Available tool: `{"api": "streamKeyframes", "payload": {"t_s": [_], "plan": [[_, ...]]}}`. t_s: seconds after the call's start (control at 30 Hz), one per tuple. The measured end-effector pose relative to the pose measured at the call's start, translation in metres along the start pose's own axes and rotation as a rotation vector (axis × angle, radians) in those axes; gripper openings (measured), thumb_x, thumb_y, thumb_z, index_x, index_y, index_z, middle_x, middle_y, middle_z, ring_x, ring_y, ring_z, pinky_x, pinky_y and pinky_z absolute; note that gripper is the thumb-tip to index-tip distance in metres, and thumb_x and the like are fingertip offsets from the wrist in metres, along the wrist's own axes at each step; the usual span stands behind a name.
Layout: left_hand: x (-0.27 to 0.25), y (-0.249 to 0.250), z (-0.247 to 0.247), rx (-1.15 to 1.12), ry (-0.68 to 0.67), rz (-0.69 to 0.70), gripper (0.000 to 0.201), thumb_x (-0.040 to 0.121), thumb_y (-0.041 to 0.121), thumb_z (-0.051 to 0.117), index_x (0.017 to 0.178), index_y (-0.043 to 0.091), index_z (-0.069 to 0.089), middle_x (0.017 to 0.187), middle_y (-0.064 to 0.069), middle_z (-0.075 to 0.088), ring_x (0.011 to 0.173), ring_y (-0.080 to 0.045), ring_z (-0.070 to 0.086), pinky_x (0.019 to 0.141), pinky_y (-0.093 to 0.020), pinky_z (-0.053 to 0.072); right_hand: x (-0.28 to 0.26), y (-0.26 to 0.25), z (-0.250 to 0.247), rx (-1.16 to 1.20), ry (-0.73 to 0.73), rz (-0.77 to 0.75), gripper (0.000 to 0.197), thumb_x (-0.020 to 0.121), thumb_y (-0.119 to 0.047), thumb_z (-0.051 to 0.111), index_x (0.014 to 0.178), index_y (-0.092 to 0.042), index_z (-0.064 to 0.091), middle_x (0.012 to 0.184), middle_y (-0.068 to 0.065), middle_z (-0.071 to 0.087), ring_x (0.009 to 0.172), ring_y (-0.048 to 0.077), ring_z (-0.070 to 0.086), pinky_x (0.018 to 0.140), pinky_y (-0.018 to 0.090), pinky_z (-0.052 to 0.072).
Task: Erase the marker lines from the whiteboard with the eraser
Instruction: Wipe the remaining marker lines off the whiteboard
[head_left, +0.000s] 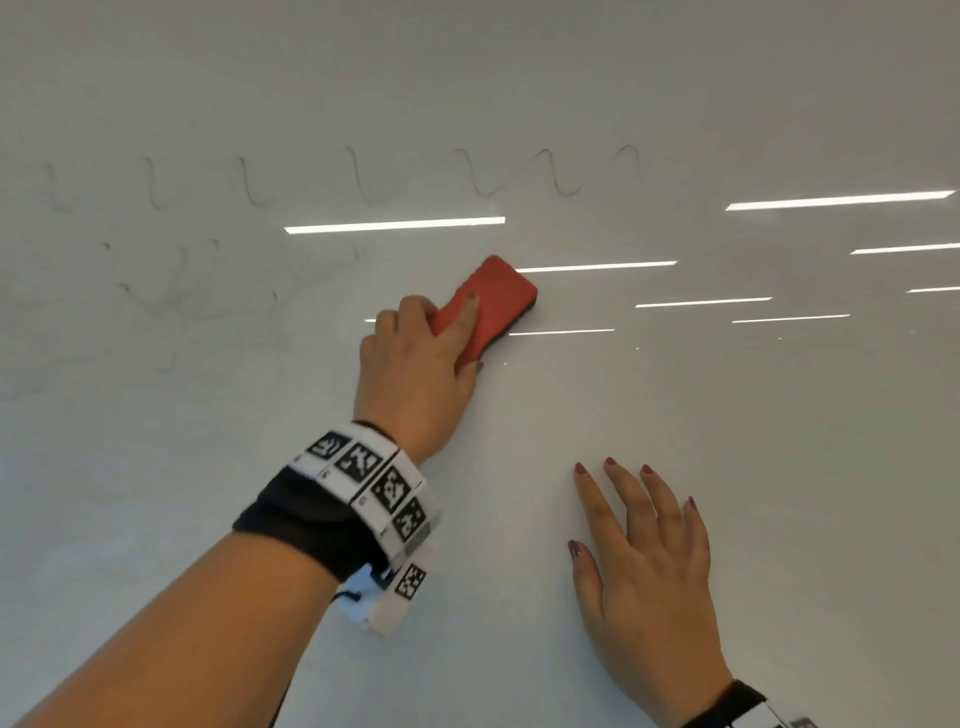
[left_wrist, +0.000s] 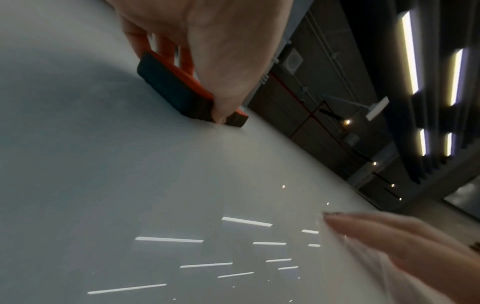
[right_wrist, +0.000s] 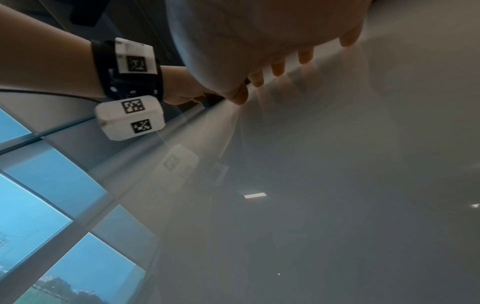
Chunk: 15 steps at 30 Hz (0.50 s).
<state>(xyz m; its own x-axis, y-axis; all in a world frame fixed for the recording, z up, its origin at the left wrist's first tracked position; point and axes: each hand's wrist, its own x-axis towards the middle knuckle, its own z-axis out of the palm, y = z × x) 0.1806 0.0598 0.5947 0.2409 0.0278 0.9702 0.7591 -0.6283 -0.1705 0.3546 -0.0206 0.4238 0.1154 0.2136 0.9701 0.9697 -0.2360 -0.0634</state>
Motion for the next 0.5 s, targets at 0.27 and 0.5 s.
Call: {"api": "streamKeyframes", "payload": {"t_s": [0.27,0.5], "plan": [[0.044,-0.012,-0.013,0.075,-0.015,-0.118,0.060,0.092,0.041,0.049,0.146,0.029,0.028,0.123,-0.015,0.040,0.107,-0.034,0.040,0.086,-0.042,0.037,0.023,0.004,-0.006,-0.001,-0.024,-0.052,0.055,0.094,-0.042,0.029,0.146,-0.027,0.035,0.149,0.002,0.037,0.139,0.030,0.028,0.110,0.055,0.017],[0.094,-0.002,-0.013,0.095,-0.006,-0.172,0.058,0.093,0.042,0.047,0.146,0.030,0.026,0.125,-0.016,0.038,0.111,-0.036,0.039,0.087,-0.042,0.037,0.050,0.011,-0.013,-0.053,-0.037,-0.058,0.058,0.091,-0.044,0.031,0.147,-0.028,0.031,0.150,0.002,0.035,0.139,0.027,0.025,0.111,0.055,0.020]]}}
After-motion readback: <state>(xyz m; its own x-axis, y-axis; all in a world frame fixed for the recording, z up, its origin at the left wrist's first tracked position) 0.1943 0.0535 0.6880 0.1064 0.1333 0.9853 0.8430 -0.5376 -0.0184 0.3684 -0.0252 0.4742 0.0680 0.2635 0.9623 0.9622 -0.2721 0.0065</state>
